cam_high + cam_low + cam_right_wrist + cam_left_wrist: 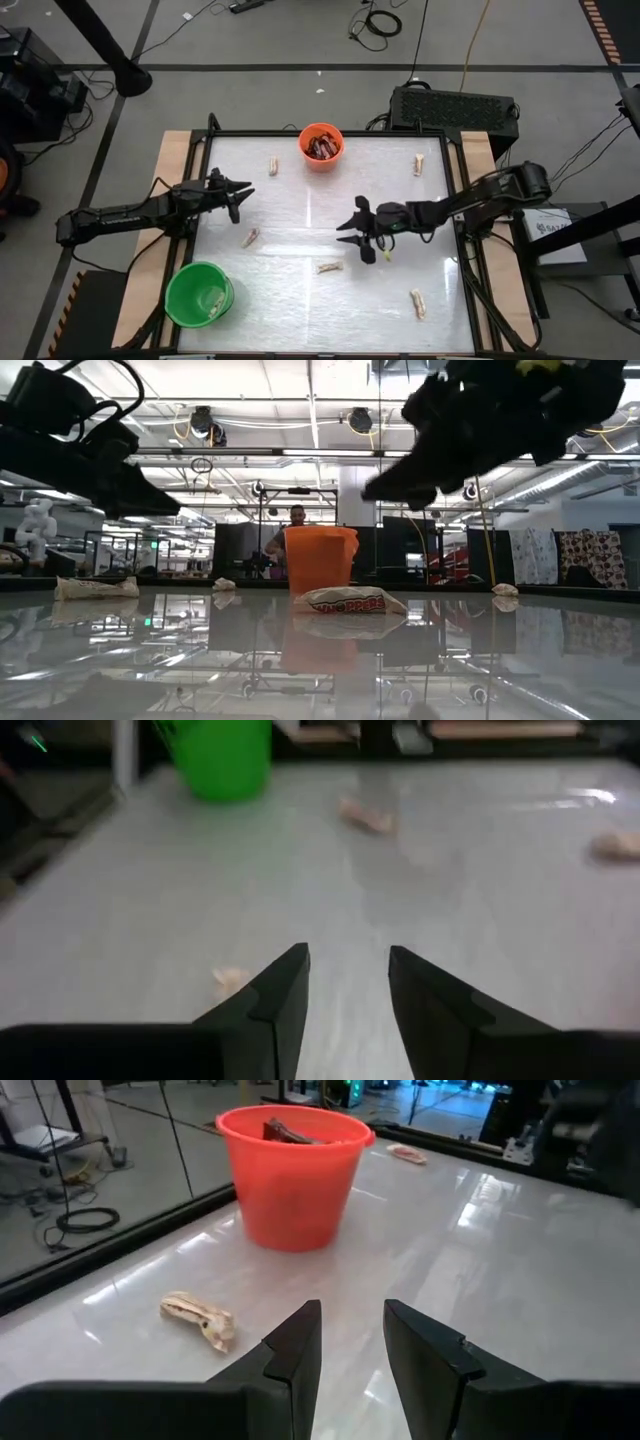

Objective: Sort candy by brand, put in halloween buckets
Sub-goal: Put the white chocolate bar into the green bucket

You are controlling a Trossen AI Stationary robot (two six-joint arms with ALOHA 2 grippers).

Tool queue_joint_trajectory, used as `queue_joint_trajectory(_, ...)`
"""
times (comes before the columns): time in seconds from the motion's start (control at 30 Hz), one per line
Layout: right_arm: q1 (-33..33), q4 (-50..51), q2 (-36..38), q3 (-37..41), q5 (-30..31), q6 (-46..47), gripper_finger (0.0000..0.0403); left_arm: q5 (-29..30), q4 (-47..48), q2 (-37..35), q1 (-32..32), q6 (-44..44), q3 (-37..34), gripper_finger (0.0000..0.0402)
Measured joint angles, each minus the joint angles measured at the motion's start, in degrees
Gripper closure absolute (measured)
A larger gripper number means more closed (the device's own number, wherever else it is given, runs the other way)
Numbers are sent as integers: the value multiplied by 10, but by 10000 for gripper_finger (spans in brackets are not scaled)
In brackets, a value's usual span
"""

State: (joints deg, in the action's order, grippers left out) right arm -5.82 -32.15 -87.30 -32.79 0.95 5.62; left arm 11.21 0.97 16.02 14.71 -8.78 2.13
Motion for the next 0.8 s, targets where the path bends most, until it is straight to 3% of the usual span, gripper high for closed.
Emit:
queue_joint_trajectory(0.13, -9, -3, -42, 1, 36, 12, 270, 18, -2, 1, 0, -7, 0, 283)
queue_joint_trajectory(0.33, -40, -13, -101, 1, 35, 54, 270, 26, -5, 1, -1, 23, 0, 283)
queue_joint_trajectory(0.57, -97, -107, -166, -1, 41, 54, 270, 49, -4, 1, -1, 17, 0, 283)
queue_joint_trajectory(0.8, -125, -114, -195, -14, 115, 34, 270, 49, -4, 1, -1, 33, 0, 283)
